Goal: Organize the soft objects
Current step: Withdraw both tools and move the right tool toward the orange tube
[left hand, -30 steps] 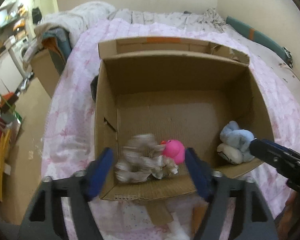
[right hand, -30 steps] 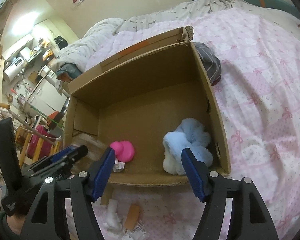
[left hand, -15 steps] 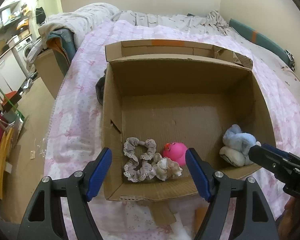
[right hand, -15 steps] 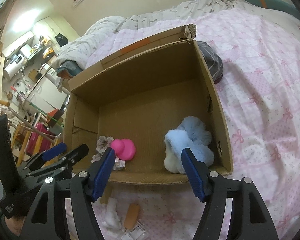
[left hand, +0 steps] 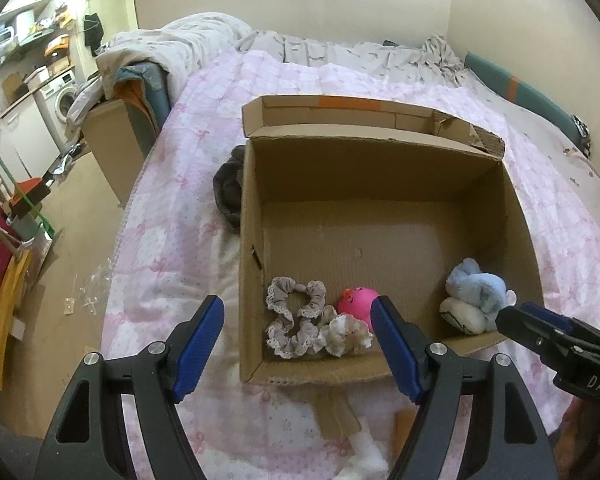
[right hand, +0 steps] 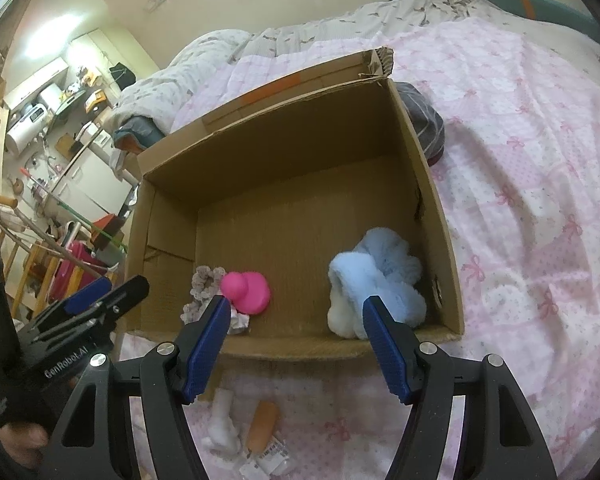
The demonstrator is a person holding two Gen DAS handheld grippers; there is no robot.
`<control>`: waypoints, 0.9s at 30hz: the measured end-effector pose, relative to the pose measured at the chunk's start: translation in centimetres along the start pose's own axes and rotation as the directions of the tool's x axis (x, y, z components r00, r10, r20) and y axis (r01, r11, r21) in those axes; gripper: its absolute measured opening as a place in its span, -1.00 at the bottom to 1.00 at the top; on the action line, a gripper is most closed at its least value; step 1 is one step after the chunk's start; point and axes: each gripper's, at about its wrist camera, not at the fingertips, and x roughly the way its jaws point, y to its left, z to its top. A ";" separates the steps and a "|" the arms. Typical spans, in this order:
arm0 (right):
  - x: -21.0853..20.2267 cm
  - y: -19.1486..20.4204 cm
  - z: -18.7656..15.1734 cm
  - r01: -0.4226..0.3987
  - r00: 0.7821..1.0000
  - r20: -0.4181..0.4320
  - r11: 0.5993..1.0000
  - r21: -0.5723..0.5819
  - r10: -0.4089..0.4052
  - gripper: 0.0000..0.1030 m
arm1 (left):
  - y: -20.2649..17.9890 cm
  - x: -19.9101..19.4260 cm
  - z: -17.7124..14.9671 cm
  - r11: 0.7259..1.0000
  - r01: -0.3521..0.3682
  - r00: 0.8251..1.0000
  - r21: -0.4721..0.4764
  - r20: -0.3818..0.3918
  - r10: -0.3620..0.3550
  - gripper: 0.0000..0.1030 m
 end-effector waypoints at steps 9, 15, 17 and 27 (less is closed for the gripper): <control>-1.6 0.2 -1.4 0.012 1.000 -0.010 1.000 -0.013 -0.012 0.41 | 1.8 -2.4 -2.1 0.999 -0.029 1.000 -0.034 -0.006 0.029 0.43; -2.1 -0.2 -2.5 0.001 0.999 -0.040 1.000 0.025 0.000 0.41 | 3.1 -3.7 -3.7 0.997 -0.055 0.998 -0.056 -0.021 0.054 0.43; -2.3 -0.4 -2.8 -0.011 0.999 -0.050 0.999 0.043 0.013 0.41 | 3.8 -3.8 -4.5 0.995 -0.054 0.998 -0.085 -0.043 0.051 0.43; 0.4 -1.2 -5.0 -0.053 0.974 -0.213 0.987 0.148 0.084 0.41 | 5.6 -1.8 -6.7 0.984 -0.088 0.983 -0.156 -0.175 0.060 0.43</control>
